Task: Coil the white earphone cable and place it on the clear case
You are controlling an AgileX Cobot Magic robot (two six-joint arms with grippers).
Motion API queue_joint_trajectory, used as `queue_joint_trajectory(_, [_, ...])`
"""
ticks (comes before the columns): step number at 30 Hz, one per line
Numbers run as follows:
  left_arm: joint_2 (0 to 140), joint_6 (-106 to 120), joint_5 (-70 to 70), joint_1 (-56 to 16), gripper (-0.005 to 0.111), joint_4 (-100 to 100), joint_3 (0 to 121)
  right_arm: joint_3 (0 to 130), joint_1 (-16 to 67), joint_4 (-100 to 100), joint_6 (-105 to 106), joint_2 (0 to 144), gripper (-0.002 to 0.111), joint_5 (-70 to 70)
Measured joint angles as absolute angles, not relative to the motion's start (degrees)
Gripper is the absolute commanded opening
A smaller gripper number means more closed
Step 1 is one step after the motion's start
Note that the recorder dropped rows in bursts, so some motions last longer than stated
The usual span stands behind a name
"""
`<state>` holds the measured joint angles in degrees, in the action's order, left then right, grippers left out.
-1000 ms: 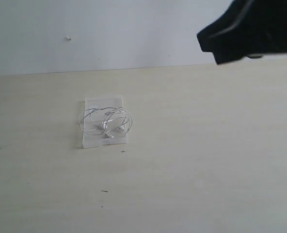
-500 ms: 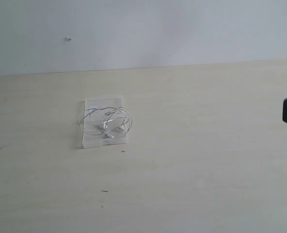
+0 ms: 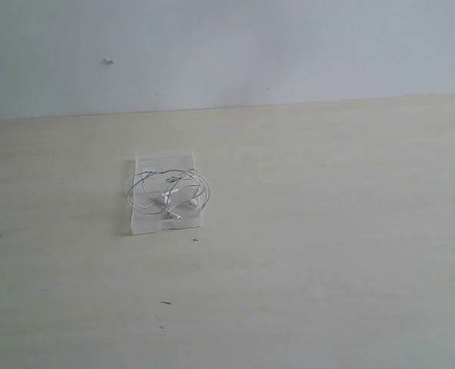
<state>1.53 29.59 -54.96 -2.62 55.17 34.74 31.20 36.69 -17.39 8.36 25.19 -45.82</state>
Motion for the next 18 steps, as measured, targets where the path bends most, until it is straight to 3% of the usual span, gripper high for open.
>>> queue_joint_trajectory(12, [1.53, 31.41, -53.85, -2.62, 0.0, 52.83, 34.74, 31.2, 36.69, -17.39, 8.36, 25.19, 0.0, -45.96])
queue_joint_trajectory(18, [0.19, 35.96, -35.3, -3.13, 0.0, 44.11, 32.1, 31.2, 36.69, -17.39, 8.36, 25.19, 0.0, -45.96])
